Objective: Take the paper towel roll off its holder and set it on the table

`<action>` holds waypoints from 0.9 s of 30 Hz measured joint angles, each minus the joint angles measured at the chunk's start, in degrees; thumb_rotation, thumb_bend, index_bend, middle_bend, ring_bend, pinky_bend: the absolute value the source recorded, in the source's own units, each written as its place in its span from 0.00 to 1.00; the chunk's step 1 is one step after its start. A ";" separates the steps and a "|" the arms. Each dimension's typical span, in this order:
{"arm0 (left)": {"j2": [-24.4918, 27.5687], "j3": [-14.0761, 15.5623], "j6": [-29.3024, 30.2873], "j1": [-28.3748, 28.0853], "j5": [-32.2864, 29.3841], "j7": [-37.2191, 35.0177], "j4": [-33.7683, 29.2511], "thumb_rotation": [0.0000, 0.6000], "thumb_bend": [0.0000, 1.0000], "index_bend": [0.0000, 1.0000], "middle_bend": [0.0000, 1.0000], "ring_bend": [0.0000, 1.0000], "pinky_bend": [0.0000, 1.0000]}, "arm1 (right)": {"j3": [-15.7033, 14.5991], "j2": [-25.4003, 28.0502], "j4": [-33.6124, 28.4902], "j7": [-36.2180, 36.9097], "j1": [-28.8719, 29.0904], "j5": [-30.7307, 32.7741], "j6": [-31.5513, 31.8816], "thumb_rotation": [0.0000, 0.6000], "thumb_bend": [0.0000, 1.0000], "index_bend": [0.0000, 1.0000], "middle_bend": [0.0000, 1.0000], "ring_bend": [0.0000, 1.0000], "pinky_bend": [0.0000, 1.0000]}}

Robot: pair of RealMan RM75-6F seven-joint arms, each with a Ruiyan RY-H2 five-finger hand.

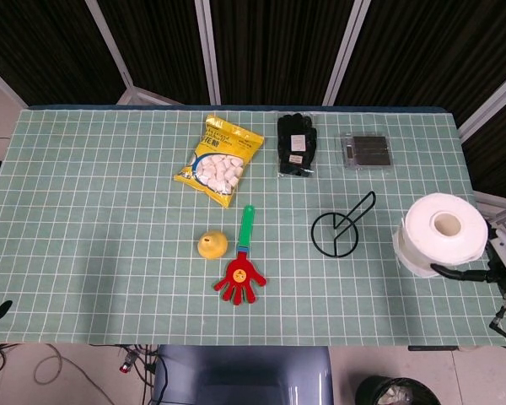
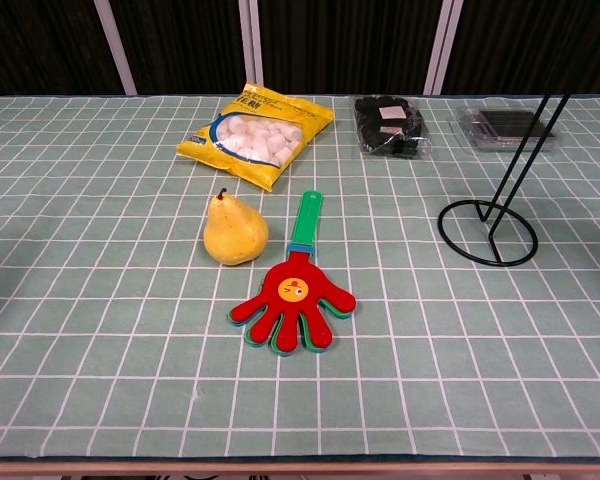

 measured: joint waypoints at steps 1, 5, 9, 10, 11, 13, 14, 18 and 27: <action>-0.01 0.00 0.00 0.00 0.01 0.03 0.01 1.00 0.12 0.13 0.00 0.00 0.00 | -1.56 -0.83 0.96 0.98 -0.04 -1.46 0.66 1.00 0.00 0.19 0.20 0.18 0.00; -0.18 0.08 -0.18 -0.11 0.10 0.53 0.01 1.00 0.12 0.13 0.00 0.00 0.00 | -6.18 -4.38 3.09 2.70 0.43 -5.55 2.79 1.00 0.00 0.19 0.20 0.18 0.00; -0.31 0.06 -0.05 -0.11 0.16 0.75 -0.01 1.00 0.12 0.13 0.00 0.00 0.00 | -8.92 -9.02 3.74 2.23 1.13 -7.34 5.05 1.00 0.00 0.19 0.20 0.18 0.00; -0.30 0.01 0.01 -0.08 0.09 0.68 -0.01 1.00 0.12 0.13 0.00 0.00 0.00 | -9.39 -10.52 3.75 1.32 1.31 -7.41 5.49 1.00 0.00 0.19 0.20 0.18 0.00; -0.27 -0.04 0.04 -0.06 0.01 0.57 0.00 1.00 0.12 0.13 0.00 0.00 0.00 | -9.66 -11.58 3.74 0.34 1.43 -7.32 5.78 1.00 0.00 0.19 0.20 0.18 0.00; -0.18 -0.14 0.08 -0.02 -0.14 0.28 0.07 1.00 0.12 0.13 0.00 0.00 0.00 | -10.15 -14.23 3.61 -2.78 1.71 -6.67 6.23 1.00 0.00 0.19 0.20 0.18 0.00; -0.13 -0.15 0.09 -0.02 -0.16 0.18 0.10 1.00 0.12 0.13 0.00 0.00 0.00 | -10.30 -15.55 3.53 -4.42 1.84 -6.18 6.39 1.00 0.00 0.19 0.20 0.18 0.00; -0.06 -0.11 0.01 -0.02 -0.08 0.02 0.18 1.00 0.12 0.13 0.00 0.00 0.00 | -10.69 -21.83 3.29 -12.10 2.53 -3.13 7.11 1.00 0.00 0.19 0.20 0.18 0.00; -0.11 -0.10 -0.08 -0.07 -0.14 0.24 0.15 1.00 0.12 0.13 0.00 0.00 0.00 | -11.23 -33.59 6.93 -23.67 4.76 4.96 7.82 1.00 0.00 0.19 0.20 0.17 0.00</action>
